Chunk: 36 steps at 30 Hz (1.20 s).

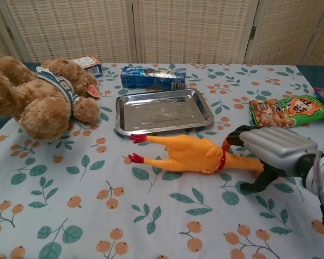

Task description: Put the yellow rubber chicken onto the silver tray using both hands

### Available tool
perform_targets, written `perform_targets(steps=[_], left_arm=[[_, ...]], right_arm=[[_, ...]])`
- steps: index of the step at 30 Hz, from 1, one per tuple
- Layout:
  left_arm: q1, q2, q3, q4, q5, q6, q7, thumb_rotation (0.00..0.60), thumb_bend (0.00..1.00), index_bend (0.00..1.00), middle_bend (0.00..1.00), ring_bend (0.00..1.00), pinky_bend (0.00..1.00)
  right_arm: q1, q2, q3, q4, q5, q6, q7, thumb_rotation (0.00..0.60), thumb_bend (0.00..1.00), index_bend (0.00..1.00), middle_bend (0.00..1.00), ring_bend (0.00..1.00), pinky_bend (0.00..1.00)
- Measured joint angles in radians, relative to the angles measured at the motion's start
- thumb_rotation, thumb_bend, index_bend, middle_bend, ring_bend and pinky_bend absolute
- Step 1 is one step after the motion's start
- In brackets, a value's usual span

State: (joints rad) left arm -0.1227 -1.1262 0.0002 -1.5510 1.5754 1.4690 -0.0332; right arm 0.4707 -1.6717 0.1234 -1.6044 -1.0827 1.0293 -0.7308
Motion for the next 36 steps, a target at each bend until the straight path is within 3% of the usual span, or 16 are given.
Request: perform_targets(steps=[12,19,25,36], left_arm=[[-0.006,-0.001,-0.003,0.002,-0.016,-0.017,0.001,0.600,0.44,0.00,0.00,0.00,0.08],[-0.006,0.000,-0.005,0.008,-0.022,-0.020,-0.005,0.600,0.43,0.00,0.00,0.00,0.08],[-0.005,0.001,-0.005,0.006,-0.026,-0.022,0.001,0.600,0.43,0.00,0.00,0.00,0.08],[-0.008,-0.004,-0.002,0.000,-0.024,-0.028,0.022,0.600,0.44,0.00,0.00,0.00,0.09]], right_arm=[[0.036,-0.051,0.004,0.073,0.054,0.022,-0.001,0.600,0.28,0.60,0.32,0.26,0.33],[0.049,-0.062,0.001,0.093,0.082,0.041,-0.010,0.600,0.29,0.76,0.45,0.48,0.55],[0.049,-0.042,0.004,0.066,0.052,0.068,0.027,0.600,0.29,0.82,0.50,0.60,0.77],[0.038,0.018,0.000,0.003,-0.056,0.130,0.112,0.600,0.29,0.87,0.57,0.74,0.95]])
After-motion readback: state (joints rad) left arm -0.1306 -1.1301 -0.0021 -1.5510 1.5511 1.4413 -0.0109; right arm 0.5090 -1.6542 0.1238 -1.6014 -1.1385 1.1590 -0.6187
